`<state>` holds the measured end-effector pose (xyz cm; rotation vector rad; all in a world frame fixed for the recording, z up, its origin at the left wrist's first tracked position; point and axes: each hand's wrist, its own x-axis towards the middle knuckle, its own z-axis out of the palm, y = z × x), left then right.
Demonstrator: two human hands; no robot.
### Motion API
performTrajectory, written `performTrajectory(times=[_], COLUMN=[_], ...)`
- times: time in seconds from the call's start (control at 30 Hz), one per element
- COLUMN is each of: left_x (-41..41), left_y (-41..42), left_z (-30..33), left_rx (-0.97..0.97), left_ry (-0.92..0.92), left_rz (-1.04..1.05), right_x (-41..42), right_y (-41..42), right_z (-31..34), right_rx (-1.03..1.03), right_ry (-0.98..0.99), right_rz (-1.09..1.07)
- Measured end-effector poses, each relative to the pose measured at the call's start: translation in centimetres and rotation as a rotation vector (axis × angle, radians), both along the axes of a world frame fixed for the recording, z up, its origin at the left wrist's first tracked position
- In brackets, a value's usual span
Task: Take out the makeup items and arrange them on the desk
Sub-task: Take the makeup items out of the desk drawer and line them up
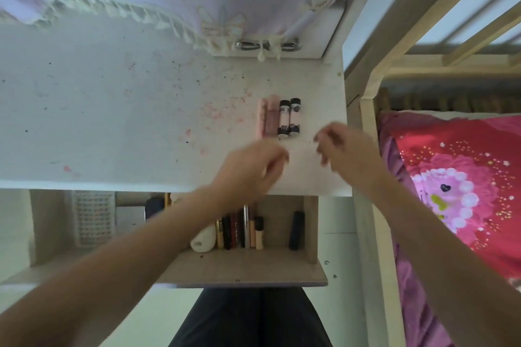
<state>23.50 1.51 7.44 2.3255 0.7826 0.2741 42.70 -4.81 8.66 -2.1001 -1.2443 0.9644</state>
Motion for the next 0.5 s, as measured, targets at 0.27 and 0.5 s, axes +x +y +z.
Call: performTrajectory(times=[0.27,0.5], left_x=[-4.9,-3.4], left_y=[-9.7,-11.4], left_z=[-11.9,-13.7], left_rx=[-0.1,0.119], left_ry=[0.662,0.773], left_rz=[-0.014,-0.042], right_x=[-7.9,-10.5], right_y=[-10.1,-8.8], right_z=[-9.4,-12.8], right_rx=[-0.537,-0.735], right_ry=[-0.298,-0.519], right_rz=[0.545,0.615])
